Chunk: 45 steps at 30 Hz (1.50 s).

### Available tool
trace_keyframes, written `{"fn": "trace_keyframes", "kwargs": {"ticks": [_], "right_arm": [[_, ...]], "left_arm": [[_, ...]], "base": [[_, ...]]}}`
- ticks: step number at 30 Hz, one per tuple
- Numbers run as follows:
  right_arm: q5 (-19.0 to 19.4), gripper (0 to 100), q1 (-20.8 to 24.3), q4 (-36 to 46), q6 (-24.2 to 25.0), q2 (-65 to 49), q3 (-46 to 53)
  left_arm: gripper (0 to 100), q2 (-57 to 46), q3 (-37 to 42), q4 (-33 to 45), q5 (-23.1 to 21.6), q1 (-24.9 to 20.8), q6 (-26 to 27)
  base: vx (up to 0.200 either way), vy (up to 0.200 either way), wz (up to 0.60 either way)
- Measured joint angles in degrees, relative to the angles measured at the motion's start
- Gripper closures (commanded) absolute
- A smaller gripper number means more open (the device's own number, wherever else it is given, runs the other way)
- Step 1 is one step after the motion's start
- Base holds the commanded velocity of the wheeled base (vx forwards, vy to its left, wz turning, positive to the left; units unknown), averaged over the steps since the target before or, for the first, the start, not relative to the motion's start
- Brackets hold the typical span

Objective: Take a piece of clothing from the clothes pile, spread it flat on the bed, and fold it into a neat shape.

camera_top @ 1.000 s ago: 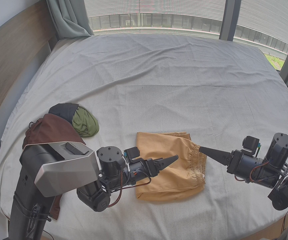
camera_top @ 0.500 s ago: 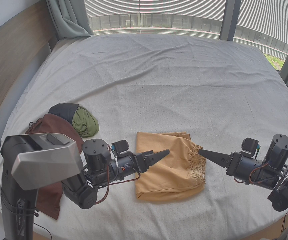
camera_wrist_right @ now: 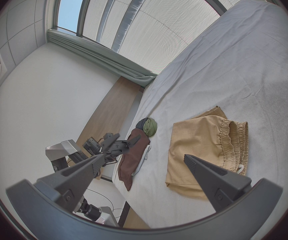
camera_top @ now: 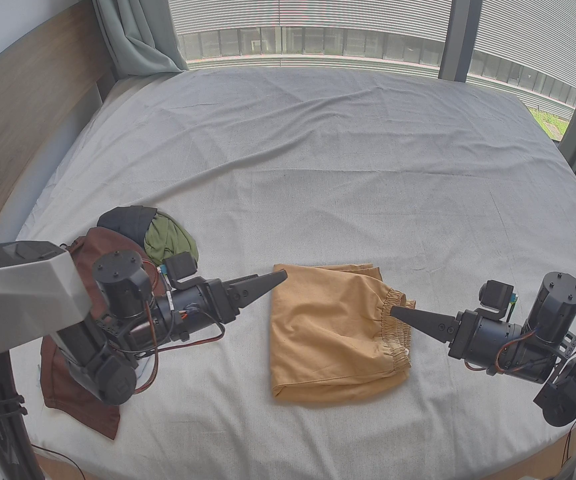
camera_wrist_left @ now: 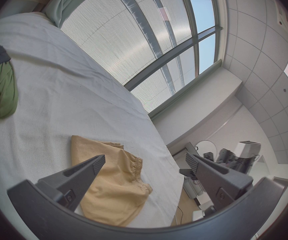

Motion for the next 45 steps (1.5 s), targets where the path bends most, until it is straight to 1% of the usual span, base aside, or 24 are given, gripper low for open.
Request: {"fn": "trace_keyframes", "kwargs": {"ticks": [2,6,17,22,25,31,36,39,42,45], "right_arm": [[-0.02,0,0.27,0.00,0.00,0.00,0.11],[-0.09,0,0.68,0.00,0.02,-0.02,0.30],[-0.09,0,1.29,0.00,-0.01,-0.02,0.59],[-0.11,0,1.49,-0.02,0.00,-0.02,0.61],[-0.41,0,1.68,-0.02,0.00,-0.05,0.74],[-0.77,0,1.90,-0.02,-0.01,-0.20,1.38],[-0.84,0,1.54,0.00,-0.23,-0.11,1.85],[-0.85,0,1.00,-0.02,-1.05,0.39,2.10],[-0.95,0,0.09,-0.02,-2.67,1.94,2.35],[-1.17,0,-1.13,-0.02,-5.60,4.33,2.62]], "left_arm": [[0,-2.23,1.68,0.00,-2.16,1.18,-0.02],[0,-6.78,5.57,0.00,-6.62,4.93,0.11],[0,-15.82,13.90,0.02,-15.52,16.34,3.67],[0,-18.80,18.03,0.05,-19.02,20.37,6.66],[0,-19.68,19.46,0.00,-20.49,21.42,9.11],[0,-20.22,21.31,0.02,-21.65,22.36,15.41],[0,-20.26,23.21,0.02,-23.08,22.52,27.76],[0,-20.09,24.13,0.05,-24.05,22.52,34.02],[0,-19.63,24.61,0.02,-24.86,22.41,38.44],[0,-19.10,24.54,0.02,-25.48,22.24,41.75]], "base": [[0.000,0.000,0.00],[0.000,0.000,0.00],[0.000,0.000,0.00],[0.000,0.000,0.00],[0.000,0.000,0.00],[0.000,0.000,0.00],[0.000,0.000,0.00],[0.000,0.000,0.00],[0.000,0.000,0.00],[0.000,0.000,0.00]]}}
